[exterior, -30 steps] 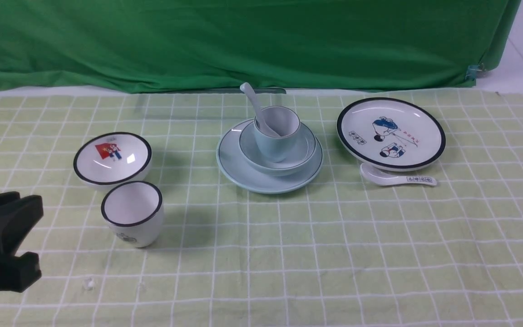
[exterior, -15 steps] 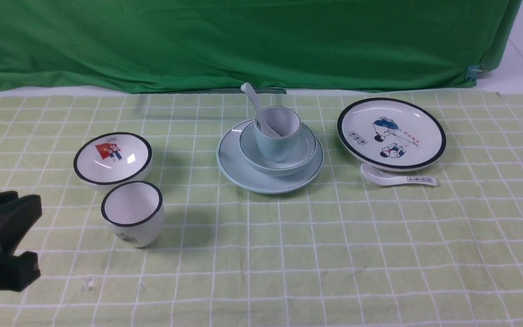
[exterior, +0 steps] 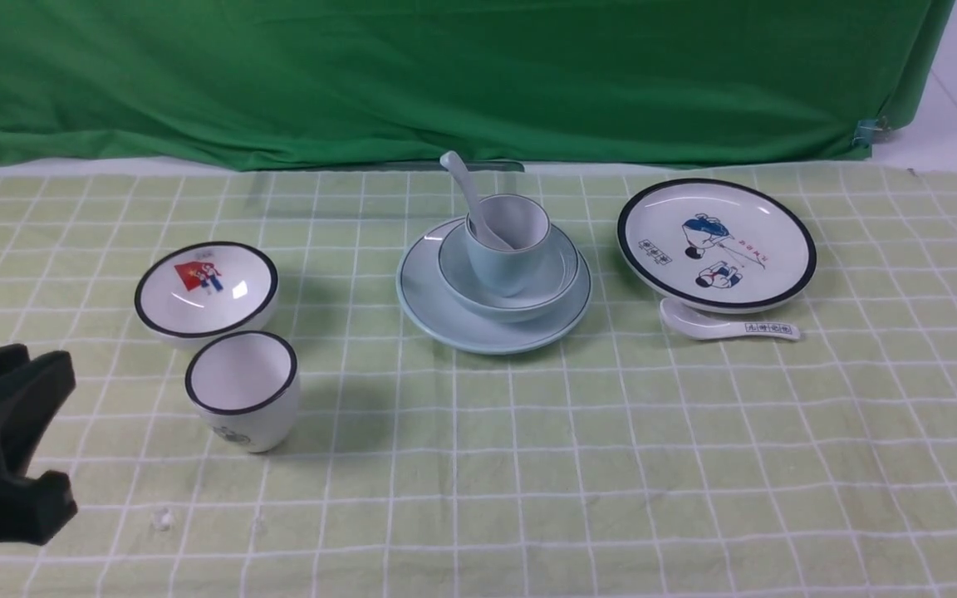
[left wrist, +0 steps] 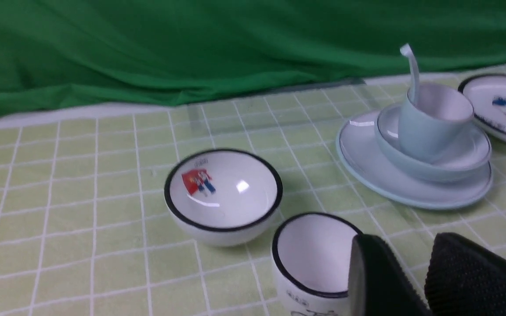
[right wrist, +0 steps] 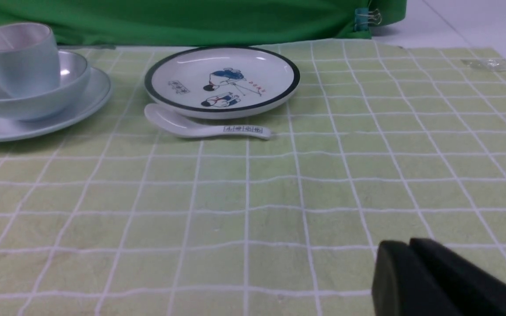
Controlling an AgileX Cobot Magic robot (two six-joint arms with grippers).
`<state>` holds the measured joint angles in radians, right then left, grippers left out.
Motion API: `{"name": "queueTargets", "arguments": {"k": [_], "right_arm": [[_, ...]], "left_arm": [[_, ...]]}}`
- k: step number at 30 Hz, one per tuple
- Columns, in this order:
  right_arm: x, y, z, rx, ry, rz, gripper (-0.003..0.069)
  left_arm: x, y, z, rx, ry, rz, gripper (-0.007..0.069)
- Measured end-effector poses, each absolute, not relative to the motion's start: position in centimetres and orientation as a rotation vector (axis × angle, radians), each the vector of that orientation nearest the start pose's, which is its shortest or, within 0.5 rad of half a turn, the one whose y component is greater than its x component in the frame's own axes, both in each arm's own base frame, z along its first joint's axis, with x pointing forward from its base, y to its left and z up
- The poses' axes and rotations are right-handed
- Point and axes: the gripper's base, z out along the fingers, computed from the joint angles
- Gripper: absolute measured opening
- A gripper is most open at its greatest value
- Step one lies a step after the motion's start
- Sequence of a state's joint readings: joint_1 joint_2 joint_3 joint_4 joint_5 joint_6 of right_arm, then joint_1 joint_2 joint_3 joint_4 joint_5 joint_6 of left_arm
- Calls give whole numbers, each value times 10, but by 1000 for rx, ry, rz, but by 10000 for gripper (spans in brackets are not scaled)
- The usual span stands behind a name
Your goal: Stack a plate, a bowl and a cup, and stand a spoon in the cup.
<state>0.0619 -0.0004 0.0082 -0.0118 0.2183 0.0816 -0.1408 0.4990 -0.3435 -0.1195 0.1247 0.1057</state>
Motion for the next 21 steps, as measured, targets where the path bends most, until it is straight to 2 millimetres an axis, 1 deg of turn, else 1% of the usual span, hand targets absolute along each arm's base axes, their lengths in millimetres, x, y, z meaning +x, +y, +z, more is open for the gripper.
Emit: {"name": "queueTargets", "arguments": {"k": [2, 3, 4, 5, 6, 7, 8, 10, 13, 16, 17, 19, 21], "right_arm": [[56, 3, 191, 7, 1711, 95, 64], [56, 3, 191, 9, 1711, 93, 69], [56, 3, 191, 10, 1711, 94, 69], [56, 3, 191, 9, 1711, 93, 73], [56, 3, 190, 10, 1712, 94, 76], [56, 3, 190, 10, 1712, 94, 76], [56, 3, 191, 11, 1711, 95, 80], [56, 3, 190, 11, 1712, 94, 87], [56, 3, 190, 12, 1713, 94, 92], [56, 3, 190, 12, 1713, 94, 97], [56, 3, 190, 12, 1713, 94, 97], [56, 3, 190, 12, 1712, 94, 104], [56, 3, 190, 12, 1713, 94, 109]], "left_arm": [[102, -11, 260, 117, 1684, -63, 148], [96, -7, 253, 100, 1605, -16, 148], [95, -6, 251, 94, 1595, -11, 148], [85, -1, 231, 55, 1524, 35, 150], [80, 1, 225, 19, 1494, 43, 150], [79, 2, 225, 12, 1487, 43, 150], [73, 3, 218, -26, 1501, 45, 150], [65, 4, 209, -28, 1550, 62, 150], [58, 3, 201, -27, 1600, 59, 131], [56, 2, 193, -37, 1692, 12, 78], [56, 2, 192, -36, 1698, 11, 78], [56, 0, 190, 6, 1723, 16, 23], [56, 0, 190, 35, 1725, 23, -8]]}}
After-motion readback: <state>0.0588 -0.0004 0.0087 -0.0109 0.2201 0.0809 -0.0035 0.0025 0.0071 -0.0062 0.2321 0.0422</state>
